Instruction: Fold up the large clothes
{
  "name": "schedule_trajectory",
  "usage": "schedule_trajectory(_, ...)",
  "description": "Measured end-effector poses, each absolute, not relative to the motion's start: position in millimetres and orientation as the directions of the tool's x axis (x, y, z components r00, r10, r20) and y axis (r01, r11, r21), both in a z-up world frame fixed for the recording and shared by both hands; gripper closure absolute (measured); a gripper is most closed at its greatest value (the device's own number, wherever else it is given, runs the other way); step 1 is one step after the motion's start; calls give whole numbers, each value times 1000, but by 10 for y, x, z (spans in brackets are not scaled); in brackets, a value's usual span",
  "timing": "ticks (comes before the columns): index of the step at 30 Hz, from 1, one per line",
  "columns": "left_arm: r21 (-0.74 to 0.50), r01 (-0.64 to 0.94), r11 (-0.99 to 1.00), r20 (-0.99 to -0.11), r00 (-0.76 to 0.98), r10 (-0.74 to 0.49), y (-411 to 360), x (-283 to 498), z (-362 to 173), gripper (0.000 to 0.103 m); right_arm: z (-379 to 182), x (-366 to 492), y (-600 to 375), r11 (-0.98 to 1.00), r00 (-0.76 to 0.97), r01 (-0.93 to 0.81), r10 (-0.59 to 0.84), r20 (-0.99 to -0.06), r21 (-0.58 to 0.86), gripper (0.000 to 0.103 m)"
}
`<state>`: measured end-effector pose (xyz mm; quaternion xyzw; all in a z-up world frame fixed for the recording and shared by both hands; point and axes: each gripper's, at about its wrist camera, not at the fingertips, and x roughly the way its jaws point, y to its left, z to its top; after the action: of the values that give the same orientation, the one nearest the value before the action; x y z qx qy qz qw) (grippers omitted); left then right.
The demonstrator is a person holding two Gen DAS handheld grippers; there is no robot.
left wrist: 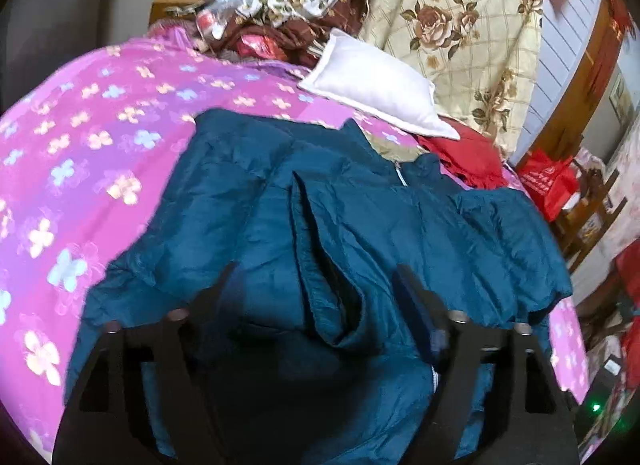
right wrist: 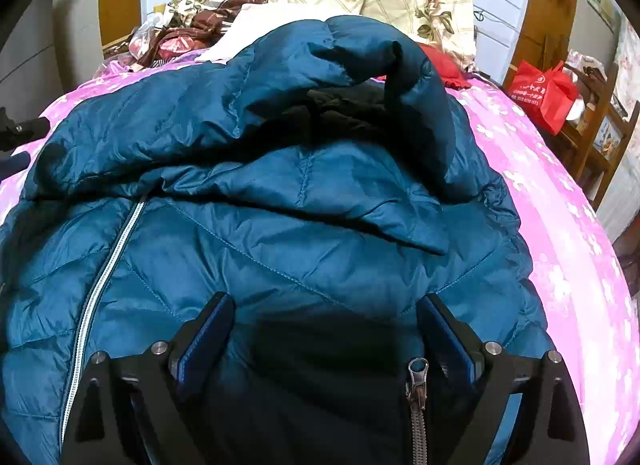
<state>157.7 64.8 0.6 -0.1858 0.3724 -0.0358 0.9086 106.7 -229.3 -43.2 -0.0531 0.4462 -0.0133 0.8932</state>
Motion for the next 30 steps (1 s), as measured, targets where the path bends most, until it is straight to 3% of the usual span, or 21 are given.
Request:
schedule_trajectory(10, -341, -8, 940, -682, 690, -241, 399, 1622, -54, 25, -436, 1076, -2268, 993, 601, -26, -77, -796, -116, 10)
schedule_trajectory(12, -303, -8, 953, -690, 692, -213, 341, 1642, -92, 51, -446, 1075, -2263, 993, 601, -26, -79, -796, -118, 10)
schedule_trajectory(13, -271, -23, 962, -702, 689, -181, 323, 1651, -111, 78, -447, 1074, -2263, 993, 601, -25, -79, -795, -118, 9)
schedule_trajectory(14, -261, -33, 965, -708, 686, -168, 330, 1647, -125, 95, -447, 1075, -2265, 993, 600, -25, -78, -796, -116, 9)
schedule_trajectory(22, -340, -141, 930, -618, 778, -109, 753, 1332, 213, 99, -461, 1077, -2259, 993, 598, -22, -77, -798, -113, 7)
schedule_trajectory(27, -330, -278, 902, -662, 749, -11, 1079, 1340, 118, 101, -465, 1074, -2260, 993, 597, -19, -79, -798, -113, 7)
schedule_trajectory(30, -329, -319, 889, -693, 721, 2, 1159, 1365, 43, 101, -488, 1096, -2311, 996, 581, -9, -68, -811, -90, 1)
